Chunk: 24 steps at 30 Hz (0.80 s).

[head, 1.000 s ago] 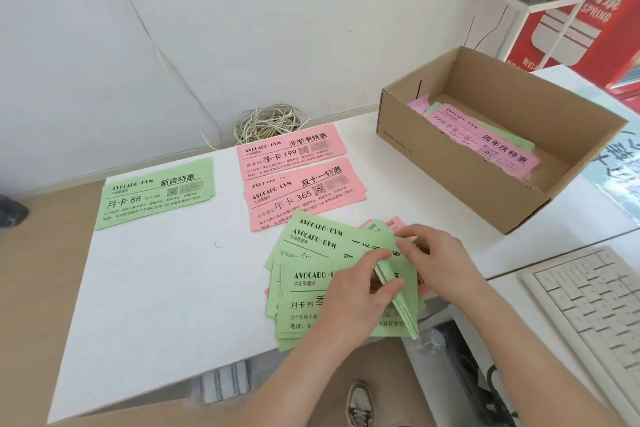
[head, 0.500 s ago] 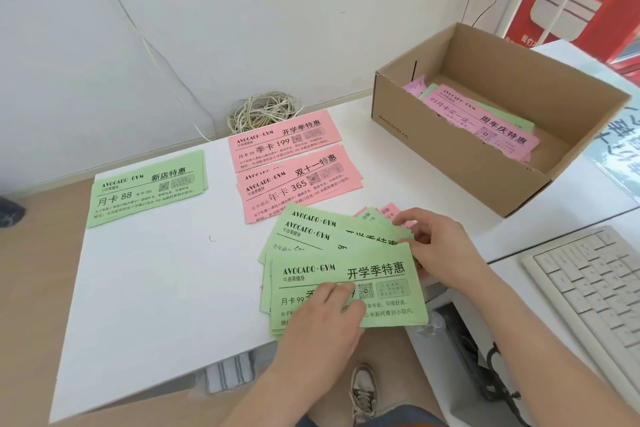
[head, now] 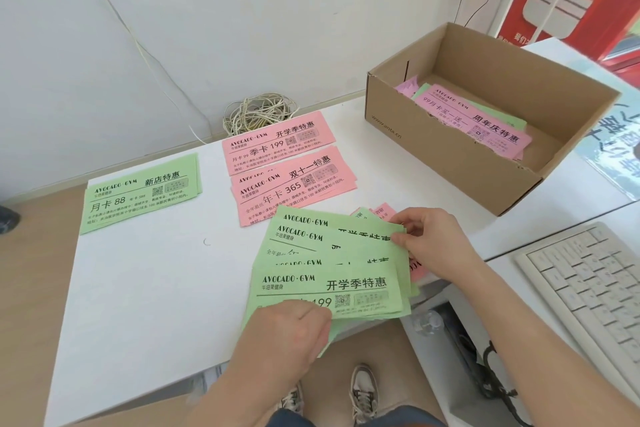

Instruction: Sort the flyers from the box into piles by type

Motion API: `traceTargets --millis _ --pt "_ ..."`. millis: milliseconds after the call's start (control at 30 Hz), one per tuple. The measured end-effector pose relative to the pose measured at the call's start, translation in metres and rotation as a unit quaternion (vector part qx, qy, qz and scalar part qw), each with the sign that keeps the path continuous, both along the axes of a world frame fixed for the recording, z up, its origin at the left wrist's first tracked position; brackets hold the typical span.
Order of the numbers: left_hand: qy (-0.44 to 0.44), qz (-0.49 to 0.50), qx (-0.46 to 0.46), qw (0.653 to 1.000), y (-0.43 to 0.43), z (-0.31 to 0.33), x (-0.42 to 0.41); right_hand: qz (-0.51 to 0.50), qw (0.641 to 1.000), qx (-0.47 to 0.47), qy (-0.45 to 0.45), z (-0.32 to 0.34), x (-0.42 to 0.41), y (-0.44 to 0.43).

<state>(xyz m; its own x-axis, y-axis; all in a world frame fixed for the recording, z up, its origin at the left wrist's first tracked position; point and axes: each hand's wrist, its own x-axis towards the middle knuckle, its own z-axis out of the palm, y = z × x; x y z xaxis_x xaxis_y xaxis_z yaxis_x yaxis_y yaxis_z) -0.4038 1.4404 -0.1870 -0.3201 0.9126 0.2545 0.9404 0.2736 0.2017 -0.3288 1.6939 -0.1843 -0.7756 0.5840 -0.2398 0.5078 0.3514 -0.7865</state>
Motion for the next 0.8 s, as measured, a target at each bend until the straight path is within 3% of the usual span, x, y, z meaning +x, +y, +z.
traceTargets --millis 100,333,533,800 --pt "0.044 -0.01 0.022 0.999 -0.018 0.001 -0.001 0.009 1.0 0.023 0.01 0.002 0.0 0.0" --pt "0.047 0.012 0.051 0.998 -0.038 0.003 -0.012 0.029 0.999 0.041 0.006 0.01 0.0 -0.002" --pt "0.014 0.009 0.004 1.0 -0.023 -0.018 -0.001 0.038 0.999 0.028 -0.015 0.013 -0.001 -0.006" --pt "0.034 0.028 -0.034 0.998 -0.033 -0.007 -0.008 -0.002 0.998 0.063 0.016 0.02 -0.002 -0.001"
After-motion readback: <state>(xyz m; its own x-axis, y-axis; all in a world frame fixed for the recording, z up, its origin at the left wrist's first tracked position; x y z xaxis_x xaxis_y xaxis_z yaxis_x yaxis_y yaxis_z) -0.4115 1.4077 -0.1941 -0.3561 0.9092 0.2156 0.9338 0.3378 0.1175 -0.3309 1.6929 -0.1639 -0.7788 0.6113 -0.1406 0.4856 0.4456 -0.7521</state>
